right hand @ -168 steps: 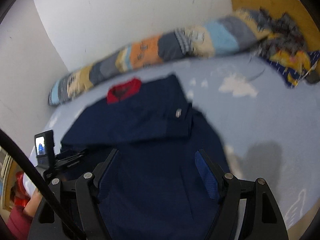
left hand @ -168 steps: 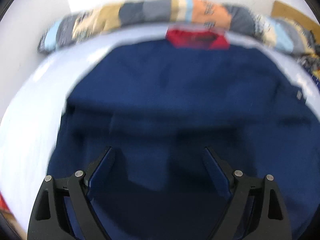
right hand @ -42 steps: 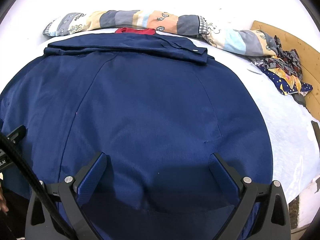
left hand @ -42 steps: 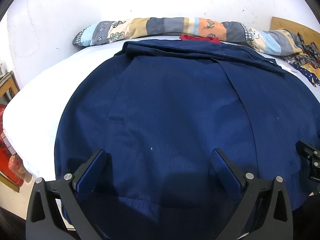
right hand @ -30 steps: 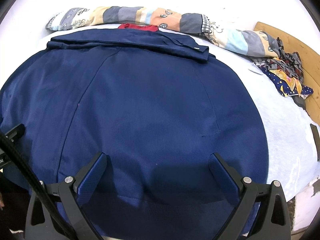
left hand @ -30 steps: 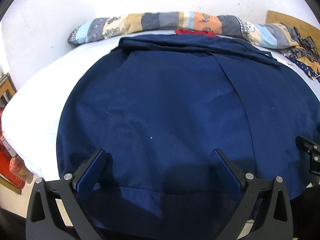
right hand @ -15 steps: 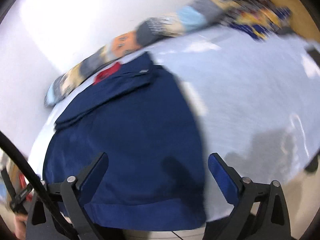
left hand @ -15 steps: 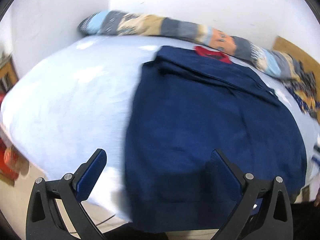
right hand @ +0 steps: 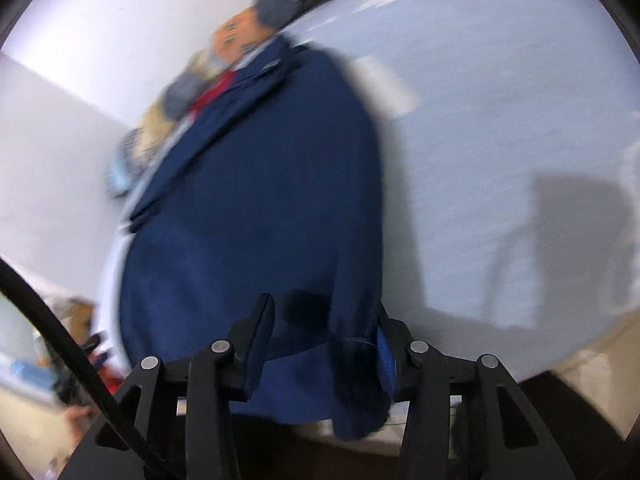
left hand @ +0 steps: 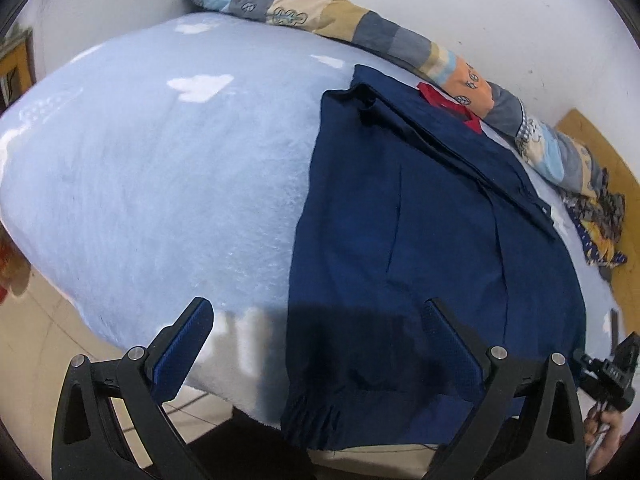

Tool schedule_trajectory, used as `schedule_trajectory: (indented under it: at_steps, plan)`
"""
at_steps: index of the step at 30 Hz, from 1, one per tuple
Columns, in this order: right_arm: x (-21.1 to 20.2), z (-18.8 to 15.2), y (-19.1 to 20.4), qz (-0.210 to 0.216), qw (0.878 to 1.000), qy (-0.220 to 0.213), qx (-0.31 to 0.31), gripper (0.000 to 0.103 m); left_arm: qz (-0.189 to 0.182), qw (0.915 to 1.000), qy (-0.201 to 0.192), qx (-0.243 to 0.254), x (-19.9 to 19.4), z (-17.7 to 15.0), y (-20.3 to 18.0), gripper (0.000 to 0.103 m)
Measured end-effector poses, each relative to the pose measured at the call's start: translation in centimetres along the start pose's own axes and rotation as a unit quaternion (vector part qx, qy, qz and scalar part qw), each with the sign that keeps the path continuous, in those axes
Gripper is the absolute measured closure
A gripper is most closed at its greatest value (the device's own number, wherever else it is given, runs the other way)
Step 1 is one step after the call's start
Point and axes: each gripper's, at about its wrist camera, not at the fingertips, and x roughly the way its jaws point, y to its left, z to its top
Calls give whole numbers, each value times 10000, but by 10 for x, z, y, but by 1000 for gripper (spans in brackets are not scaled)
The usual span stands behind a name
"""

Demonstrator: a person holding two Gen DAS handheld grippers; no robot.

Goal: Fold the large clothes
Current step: 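Grasp the navy jacket's hem with the right tool while the left tool grasps beside it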

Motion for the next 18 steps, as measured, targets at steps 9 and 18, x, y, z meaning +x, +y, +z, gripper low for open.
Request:
schedule_trajectory:
  at_steps: [9,18]
  plan:
    - [8,0,-2,-639,9978,110,-138,84,-311,9979,558,-62,14,-9,15,11]
    - [9,0,-1,-706,9972,128,-201,82,-364,9889,1352,498,45,-28,-5,45]
